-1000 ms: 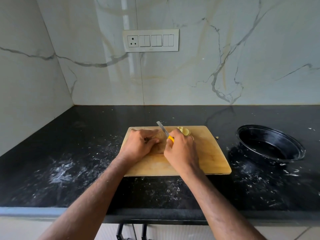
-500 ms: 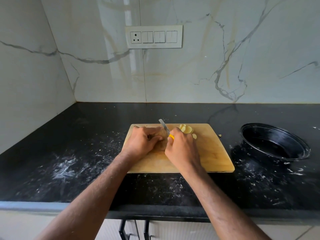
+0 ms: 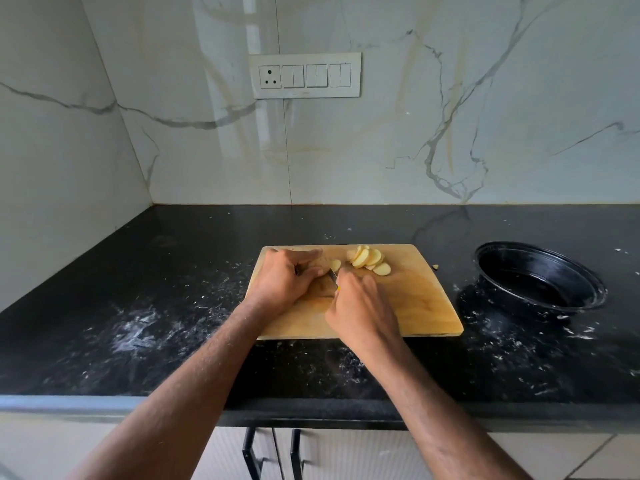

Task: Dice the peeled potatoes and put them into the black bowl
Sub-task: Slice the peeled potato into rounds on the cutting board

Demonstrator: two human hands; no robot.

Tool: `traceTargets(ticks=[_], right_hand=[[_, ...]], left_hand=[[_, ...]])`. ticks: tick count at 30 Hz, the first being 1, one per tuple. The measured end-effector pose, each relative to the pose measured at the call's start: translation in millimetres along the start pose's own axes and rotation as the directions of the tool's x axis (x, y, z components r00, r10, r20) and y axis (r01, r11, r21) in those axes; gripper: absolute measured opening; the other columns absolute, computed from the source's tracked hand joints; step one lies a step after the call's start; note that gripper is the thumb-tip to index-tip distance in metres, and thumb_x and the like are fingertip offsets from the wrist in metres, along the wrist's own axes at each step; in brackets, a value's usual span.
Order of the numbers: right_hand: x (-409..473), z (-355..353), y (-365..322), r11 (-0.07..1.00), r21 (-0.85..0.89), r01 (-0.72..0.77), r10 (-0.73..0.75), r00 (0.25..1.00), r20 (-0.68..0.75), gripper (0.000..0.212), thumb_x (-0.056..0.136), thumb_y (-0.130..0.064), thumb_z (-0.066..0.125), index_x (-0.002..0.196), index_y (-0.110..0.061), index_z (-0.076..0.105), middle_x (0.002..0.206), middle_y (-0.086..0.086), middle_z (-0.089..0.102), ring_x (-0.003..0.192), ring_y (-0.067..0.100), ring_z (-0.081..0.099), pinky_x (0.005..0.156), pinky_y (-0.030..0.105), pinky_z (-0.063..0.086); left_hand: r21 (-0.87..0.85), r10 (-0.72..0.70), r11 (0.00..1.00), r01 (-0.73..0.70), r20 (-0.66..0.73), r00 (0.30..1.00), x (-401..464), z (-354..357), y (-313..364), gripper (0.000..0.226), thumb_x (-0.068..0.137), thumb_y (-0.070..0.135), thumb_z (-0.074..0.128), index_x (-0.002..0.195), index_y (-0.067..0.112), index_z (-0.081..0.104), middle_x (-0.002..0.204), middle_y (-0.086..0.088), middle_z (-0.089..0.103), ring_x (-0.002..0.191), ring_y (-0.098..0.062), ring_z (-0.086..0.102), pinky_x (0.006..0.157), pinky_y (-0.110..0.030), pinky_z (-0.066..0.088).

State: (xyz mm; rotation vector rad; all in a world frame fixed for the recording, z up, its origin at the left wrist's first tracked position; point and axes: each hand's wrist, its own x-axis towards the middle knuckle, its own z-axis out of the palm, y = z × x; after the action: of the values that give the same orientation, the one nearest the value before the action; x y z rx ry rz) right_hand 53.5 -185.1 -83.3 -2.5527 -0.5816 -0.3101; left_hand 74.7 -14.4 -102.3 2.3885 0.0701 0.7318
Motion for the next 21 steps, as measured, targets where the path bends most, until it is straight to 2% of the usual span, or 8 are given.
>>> traceTargets(ticks=[3, 6, 10, 13, 16, 18, 21], right_hand=[[-6.7, -3.4, 4.4, 1.000, -0.026, 0.011, -0.012, 1.000, -0.016, 0.022, 0.094, -0.015, 0.058, 0.116, -0.014, 0.057, 0.095, 0.003, 0.055, 0.080, 0.018, 0.053, 0.057, 0.023, 0.038], [-9.9, -2.7, 13.5, 1.000, -0.006, -0.011, 0.010, 0.997, -0.079, 0.018, 0.094, -0.016, 0.058, 0.111, -0.015, 0.061, 0.092, 0.003, 0.064, 0.076, 0.015, 0.051, 0.050, 0.016, 0.027], [-10.5, -3.7, 18.3, 0.999, 0.035, -0.037, 0.042, 0.983, -0.177, 0.013, 0.096, -0.017, 0.055, 0.107, -0.013, 0.062, 0.082, 0.001, 0.061, 0.074, 0.017, 0.046, 0.056, 0.023, 0.028], [-8.2, -4.6, 13.0, 0.999, 0.051, -0.010, 0.021, 0.976, -0.218, 0.011, 0.096, -0.016, 0.054, 0.105, -0.014, 0.060, 0.079, 0.000, 0.055, 0.073, 0.018, 0.044, 0.050, 0.019, 0.022], [-2.7, -0.1, 6.2, 0.996, 0.090, 0.010, 0.013, 0.968, -0.251, 0.010, 0.094, -0.014, 0.056, 0.102, -0.012, 0.062, 0.078, 0.005, 0.064, 0.067, 0.021, 0.053, 0.055, 0.025, 0.033], [0.8, 4.3, 3.4, 0.994, 0.107, 0.001, 0.026, 0.968, -0.251, 0.012, 0.093, -0.014, 0.057, 0.103, -0.013, 0.063, 0.078, 0.007, 0.066, 0.069, 0.024, 0.058, 0.056, 0.029, 0.037], [3.9, 7.7, 2.8, 0.995, 0.102, -0.006, 0.032, 0.967, -0.254, 0.013, 0.095, -0.016, 0.056, 0.105, -0.014, 0.063, 0.082, 0.006, 0.066, 0.067, 0.018, 0.050, 0.056, 0.026, 0.035]], left_hand=[[-0.024, -0.022, 0.999, 0.022, 0.012, 1.000, 0.6, -1.6, -0.4, 0.043, 0.086, 0.036, 0.079, 0.125, 0.022, 0.071, 0.101, -0.004, 0.077, 0.089, -0.018, 0.071, 0.086, -0.031, 0.057], [-0.045, -0.017, 0.999, 0.018, 0.025, 1.000, 1.2, -3.2, -0.3, 0.044, 0.085, 0.034, 0.080, 0.125, 0.022, 0.071, 0.111, 0.004, 0.075, 0.092, -0.007, 0.068, 0.089, -0.024, 0.055], [-0.010, -0.024, 1.000, 0.025, 0.031, 0.999, 2.0, -3.0, -1.1, 0.047, 0.083, 0.034, 0.082, 0.127, 0.020, 0.070, 0.115, 0.002, 0.074, 0.098, -0.011, 0.068, 0.092, -0.030, 0.056], [0.004, -0.022, 1.000, 0.021, 0.041, 0.999, 3.3, -2.7, -2.7, 0.027, 0.083, 0.032, 0.081, 0.106, 0.017, 0.077, 0.092, 0.003, 0.076, 0.082, -0.014, 0.067, 0.079, -0.037, 0.058], [0.019, -0.002, 1.000, 0.001, 0.041, 0.999, 3.2, -3.2, -3.9, 0.024, 0.084, 0.032, 0.079, 0.089, 0.010, 0.074, 0.075, -0.003, 0.071, 0.069, -0.020, 0.060, 0.067, -0.041, 0.053], [0.018, 0.018, 1.000, -0.019, 0.041, 0.999, 2.4, -3.4, -4.3, 0.022, 0.084, 0.032, 0.079, 0.088, 0.010, 0.074, 0.072, -0.003, 0.070, 0.065, -0.020, 0.055, 0.064, -0.041, 0.050], [-0.015, 0.028, 1.000, -0.027, 0.041, 0.999, 1.1, -4.6, -2.3, 0.019, 0.085, 0.029, 0.080, 0.096, 0.014, 0.078, 0.079, -0.003, 0.075, 0.069, -0.021, 0.061, 0.067, -0.040, 0.052]])
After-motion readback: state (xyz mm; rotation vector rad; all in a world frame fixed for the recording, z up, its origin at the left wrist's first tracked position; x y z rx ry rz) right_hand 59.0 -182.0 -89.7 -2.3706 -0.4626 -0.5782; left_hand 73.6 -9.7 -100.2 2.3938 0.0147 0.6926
